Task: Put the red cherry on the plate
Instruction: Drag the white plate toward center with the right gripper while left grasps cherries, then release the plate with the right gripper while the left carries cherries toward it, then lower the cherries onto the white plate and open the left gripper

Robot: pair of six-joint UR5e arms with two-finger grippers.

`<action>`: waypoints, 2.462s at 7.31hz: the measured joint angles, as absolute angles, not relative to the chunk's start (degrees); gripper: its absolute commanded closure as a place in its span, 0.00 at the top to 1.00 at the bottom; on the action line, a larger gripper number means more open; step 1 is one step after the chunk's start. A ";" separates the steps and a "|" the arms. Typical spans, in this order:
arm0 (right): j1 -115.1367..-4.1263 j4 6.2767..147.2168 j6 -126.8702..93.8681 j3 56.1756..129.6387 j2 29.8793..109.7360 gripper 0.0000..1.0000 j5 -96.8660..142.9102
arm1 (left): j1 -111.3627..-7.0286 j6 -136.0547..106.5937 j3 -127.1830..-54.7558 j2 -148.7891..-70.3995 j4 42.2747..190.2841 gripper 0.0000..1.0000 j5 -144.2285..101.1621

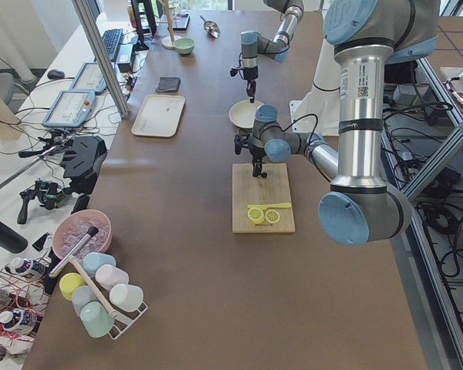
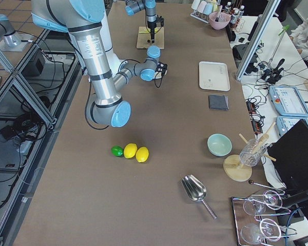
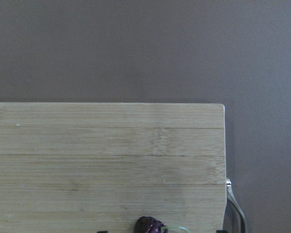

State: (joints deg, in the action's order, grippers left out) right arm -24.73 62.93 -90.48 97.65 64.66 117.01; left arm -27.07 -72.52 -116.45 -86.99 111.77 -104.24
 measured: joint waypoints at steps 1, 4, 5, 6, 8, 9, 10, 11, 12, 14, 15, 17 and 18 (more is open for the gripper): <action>-24.57 62.93 -90.48 97.62 64.66 0.00 116.99 | -27.04 -72.11 -116.07 -87.18 111.79 0.72 -104.22; -24.42 62.95 -90.42 97.63 64.55 1.00 116.34 | -27.13 -71.88 -115.37 -87.50 111.83 0.40 -104.17; -24.54 62.98 -90.46 98.06 64.55 1.00 115.07 | -27.15 -71.89 -115.21 -87.48 111.82 0.32 -104.16; -25.56 63.13 -90.37 99.22 64.82 1.00 114.90 | -27.16 -71.89 -115.09 -87.40 111.80 0.17 -104.16; -29.66 63.51 -90.13 101.50 66.11 1.00 118.14 | -27.38 -71.88 -115.27 -87.22 111.81 0.00 -104.17; -32.28 63.61 -90.01 102.01 67.07 1.00 120.53 | -27.72 -71.82 -116.02 -87.35 111.81 0.00 -104.33; -35.80 63.63 -89.34 102.62 68.72 1.00 123.87 | -27.92 -71.78 -117.34 -87.64 111.68 0.00 -104.64; -39.77 63.68 -87.03 103.08 70.37 1.00 127.06 | -27.99 -71.85 -118.63 -89.08 111.07 0.00 -105.16; -44.02 63.75 -82.40 103.19 72.33 1.00 129.98 | -27.98 -72.47 -118.72 -93.93 108.20 0.00 -105.75; -50.58 63.80 -69.75 103.12 78.55 1.00 132.88 | -27.23 -75.99 -114.81 -111.69 94.67 0.00 -105.97; -52.73 63.79 -63.47 102.86 81.78 1.00 133.24 | -26.53 -77.75 -112.13 -117.92 90.32 0.00 -105.83; -56.09 63.71 -54.98 102.60 86.16 1.00 134.12 | -25.49 -79.71 -108.60 -123.47 88.12 0.00 -105.60; -56.88 63.69 -53.33 102.51 87.04 1.00 134.35 | -24.77 -81.11 -106.68 -125.75 88.11 0.00 -105.18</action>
